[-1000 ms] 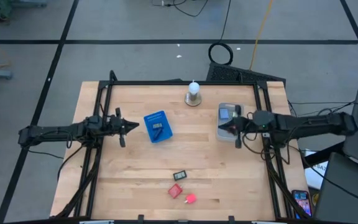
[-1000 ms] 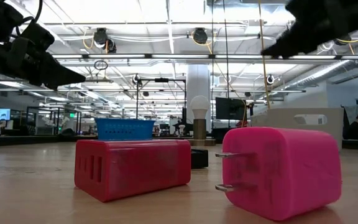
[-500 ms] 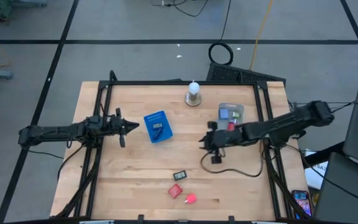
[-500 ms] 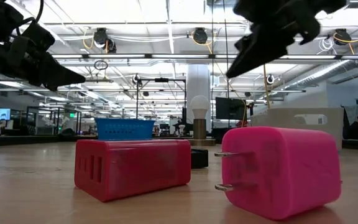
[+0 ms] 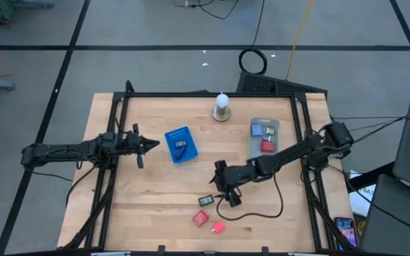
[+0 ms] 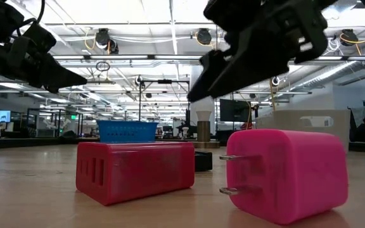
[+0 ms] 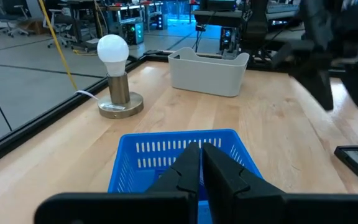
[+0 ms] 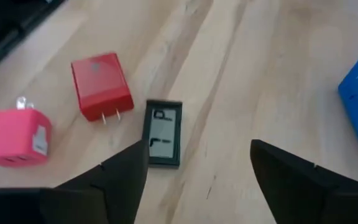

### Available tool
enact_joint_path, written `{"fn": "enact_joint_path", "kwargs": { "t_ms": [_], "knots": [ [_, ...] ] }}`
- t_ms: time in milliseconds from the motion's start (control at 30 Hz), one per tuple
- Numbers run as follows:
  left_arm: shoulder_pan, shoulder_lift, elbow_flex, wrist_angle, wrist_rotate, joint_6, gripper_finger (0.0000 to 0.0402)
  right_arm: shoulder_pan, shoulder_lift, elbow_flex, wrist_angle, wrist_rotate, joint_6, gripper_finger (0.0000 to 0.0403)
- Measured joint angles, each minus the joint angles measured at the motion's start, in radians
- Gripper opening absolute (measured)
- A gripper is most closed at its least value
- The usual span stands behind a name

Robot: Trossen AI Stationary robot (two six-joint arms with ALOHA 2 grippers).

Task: Pick & Place Office items
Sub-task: Put the pink charger adapter into the gray bin

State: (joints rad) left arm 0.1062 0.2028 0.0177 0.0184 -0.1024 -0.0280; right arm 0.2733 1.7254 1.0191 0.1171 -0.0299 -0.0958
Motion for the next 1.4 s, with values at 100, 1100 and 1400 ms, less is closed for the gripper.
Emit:
{"fn": "enact_joint_path", "kwargs": {
  "t_ms": [100, 1100, 1400],
  "knots": [
    [0.000, 0.000, 0.000, -0.001, 0.000, -0.004, 0.0021, -0.001, 0.038, 0.000, 0.011, -0.008, -0.001, 0.0259],
    [0.000, 0.000, -0.003, 0.041, -0.143, -0.157, 0.0021, 0.254, 0.058, 0.073, 0.051, -0.017, 0.112, 0.0251],
    [0.000, 0.000, -0.005, 0.068, -0.070, -0.160, 0.0021, 0.291, 0.153, 0.071, 0.136, 0.037, 0.136, 0.0251]
  ]
}}
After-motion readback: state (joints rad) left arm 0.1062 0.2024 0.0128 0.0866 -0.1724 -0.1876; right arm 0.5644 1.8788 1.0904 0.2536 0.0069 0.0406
